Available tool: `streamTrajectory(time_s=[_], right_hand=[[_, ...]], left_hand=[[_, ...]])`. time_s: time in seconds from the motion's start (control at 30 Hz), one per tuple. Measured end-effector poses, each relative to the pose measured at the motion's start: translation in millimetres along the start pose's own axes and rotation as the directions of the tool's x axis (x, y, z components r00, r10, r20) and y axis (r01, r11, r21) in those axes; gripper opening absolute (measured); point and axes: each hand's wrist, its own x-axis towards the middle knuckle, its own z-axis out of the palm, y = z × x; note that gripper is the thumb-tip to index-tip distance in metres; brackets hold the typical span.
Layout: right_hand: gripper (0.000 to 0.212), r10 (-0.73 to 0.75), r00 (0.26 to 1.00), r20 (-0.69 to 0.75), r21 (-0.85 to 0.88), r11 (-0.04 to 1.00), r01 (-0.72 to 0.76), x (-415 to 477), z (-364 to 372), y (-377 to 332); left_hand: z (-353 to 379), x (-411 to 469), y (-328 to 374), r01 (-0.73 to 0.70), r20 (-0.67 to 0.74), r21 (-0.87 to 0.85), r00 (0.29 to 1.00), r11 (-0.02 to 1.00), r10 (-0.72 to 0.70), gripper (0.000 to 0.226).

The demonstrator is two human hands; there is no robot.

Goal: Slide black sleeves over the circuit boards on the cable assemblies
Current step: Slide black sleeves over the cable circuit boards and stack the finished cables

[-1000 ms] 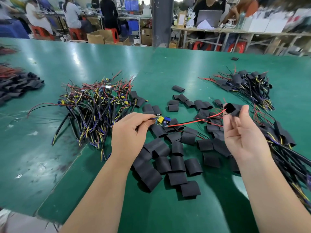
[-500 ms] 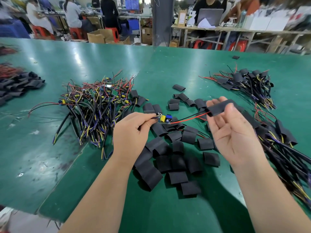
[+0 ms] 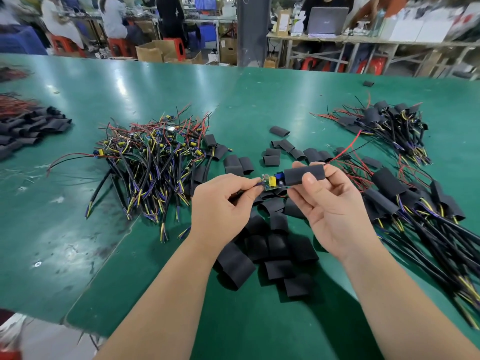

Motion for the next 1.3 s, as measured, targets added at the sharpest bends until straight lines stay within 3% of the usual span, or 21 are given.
streamTrajectory(time_s=[0.13, 0.4, 0.47, 0.63, 0.73, 0.9, 1.03, 1.13, 1.23, 1.3], right_hand=[[0.029, -0.050, 0.998, -0.034, -0.205, 0.978, 0.042, -0.7, 1.1, -1.3], [0.031, 0.023, 0.997, 0.075, -0.181, 0.983, -0.009, -0.7, -2.6, -6.5], [0.031, 0.044, 0.996, 0.077, -0.169, 0.985, -0.030, -2.9, 1.2, -3.3], [0.005, 0.100, 0.995, 0.017, -0.053, 0.994, -0.099, -6.2, 9.4, 10.1], [0.020, 0.134, 0.990, -0.034, -0.045, 0.990, -0.136, -4.8, 7.6, 10.3], [0.028, 0.048, 0.999, -0.024, -0.211, 0.976, -0.052, -5.7, 7.4, 10.3], [0.046, 0.051, 0.999, 0.014, -0.211, 0.976, -0.047, -9.5, 13.6, 12.6], [0.051, 0.079, 0.997, -0.009, -0.105, 0.991, -0.079, -11.2, 20.9, 13.1], [0.037, 0.083, 0.985, -0.150, 0.037, 0.996, -0.078, -4.2, 20.9, -2.5], [0.018, 0.035, 0.969, -0.244, 0.074, 0.997, -0.017, 4.7, 10.8, -23.9]], left_hand=[[-0.8, -0.5, 1.8, 0.018, 0.017, -0.034, 1.000, 0.999, -0.017, 0.008], [-0.1, -0.6, 5.5, 0.088, 0.006, -0.103, 0.996, 0.991, -0.088, 0.007], [1.2, -0.8, 6.6, 0.071, 0.016, -0.086, 0.997, 0.994, -0.070, 0.005], [2.8, -1.0, 6.4, -0.022, 0.030, -0.025, 0.999, 0.999, 0.022, 0.006], [2.5, 0.0, 4.2, -0.093, 0.058, 0.021, 0.994, 0.995, 0.092, 0.007], [2.6, -1.2, 3.4, -0.187, 0.088, 0.144, 0.981, 0.972, 0.175, 0.010], [0.7, 0.7, 2.8, -0.128, 0.024, 0.113, 0.992, 0.985, 0.126, 0.011], [0.0, -0.2, 7.6, 0.018, 0.065, 0.027, 0.998, 0.999, -0.020, 0.018], [-9.5, 4.5, 6.1, 0.168, 0.093, -0.106, 0.983, 0.980, -0.158, 0.032], [-19.0, 9.8, -4.0, 0.217, 0.050, 0.004, 0.975, 0.976, -0.217, 0.031]])
